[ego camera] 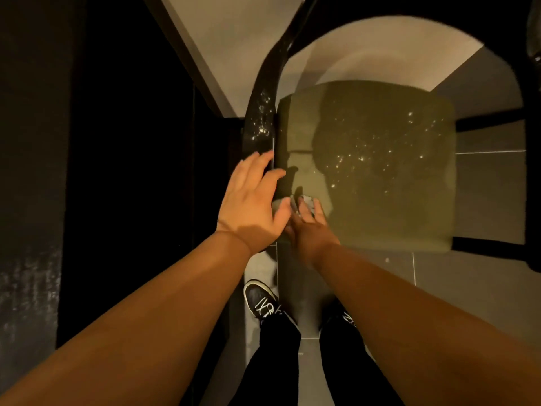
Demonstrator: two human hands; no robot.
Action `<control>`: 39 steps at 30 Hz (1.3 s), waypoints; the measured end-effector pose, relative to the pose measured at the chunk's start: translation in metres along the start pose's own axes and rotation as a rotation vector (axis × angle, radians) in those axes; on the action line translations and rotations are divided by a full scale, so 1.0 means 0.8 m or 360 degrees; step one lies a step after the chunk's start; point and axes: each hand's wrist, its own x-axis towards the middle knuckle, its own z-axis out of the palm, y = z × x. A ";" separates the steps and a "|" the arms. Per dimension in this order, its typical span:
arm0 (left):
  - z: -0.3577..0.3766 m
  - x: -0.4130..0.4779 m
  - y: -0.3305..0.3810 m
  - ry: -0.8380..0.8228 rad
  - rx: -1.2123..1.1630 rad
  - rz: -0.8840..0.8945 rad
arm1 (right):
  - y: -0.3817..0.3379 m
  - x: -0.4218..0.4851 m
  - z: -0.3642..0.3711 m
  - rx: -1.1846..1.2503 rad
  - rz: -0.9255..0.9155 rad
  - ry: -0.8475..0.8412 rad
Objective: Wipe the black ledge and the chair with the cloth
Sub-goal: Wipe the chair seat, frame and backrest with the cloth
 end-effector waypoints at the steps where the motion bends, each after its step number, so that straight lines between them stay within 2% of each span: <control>1: 0.002 0.006 0.005 0.0010 0.0035 -0.0047 | 0.000 0.001 0.009 -0.0157 -0.0067 -0.0062; 5: 0.007 0.011 0.012 -0.0056 0.0210 -0.0160 | 0.008 0.015 0.033 -0.0268 -0.0084 -0.0033; 10: 0.007 0.012 0.015 -0.0048 0.0332 -0.0147 | 0.054 0.039 0.039 -0.0358 -0.0278 0.0212; 13: 0.005 0.011 0.016 -0.0095 0.0337 -0.0162 | 0.091 0.045 0.025 -0.0197 0.0028 0.0367; 16: 0.003 0.012 0.017 -0.0111 0.0371 -0.0166 | 0.085 0.043 0.017 -0.0024 0.0282 0.0426; 18: 0.003 0.012 0.017 -0.0117 0.0395 -0.0160 | 0.056 0.041 0.021 0.0001 0.0148 0.0375; 21: 0.004 0.012 0.015 -0.0131 0.0393 -0.0146 | 0.018 0.038 0.043 -0.0178 -0.0277 0.0308; 23: 0.006 0.012 0.014 -0.0145 0.0389 -0.0138 | 0.022 0.045 0.053 -0.0183 -0.0343 0.0300; 25: 0.008 0.011 0.012 -0.0156 0.0360 -0.0139 | 0.038 0.045 0.055 -0.0144 -0.0315 0.0419; 27: 0.008 0.011 0.011 -0.0148 0.0326 -0.0173 | 0.066 0.039 0.052 -0.0083 -0.0203 0.0489; 30: 0.007 0.011 0.011 -0.0131 0.0304 -0.0171 | 0.108 0.017 0.042 0.0109 0.0170 0.0728; 33: 0.006 0.012 0.012 -0.0133 0.0296 -0.0175 | 0.086 0.017 0.040 0.0262 0.0410 0.0692; 35: 0.006 0.012 0.012 -0.0134 0.0316 -0.0174 | 0.045 0.032 0.046 0.0217 0.0175 0.0697; 37: 0.006 0.012 0.011 -0.0130 0.0326 -0.0172 | 0.019 0.049 0.067 -0.0074 -0.0161 0.0619; 39: 0.007 0.013 0.010 -0.0131 0.0333 -0.0175 | 0.025 0.053 0.071 -0.0152 -0.0198 0.0538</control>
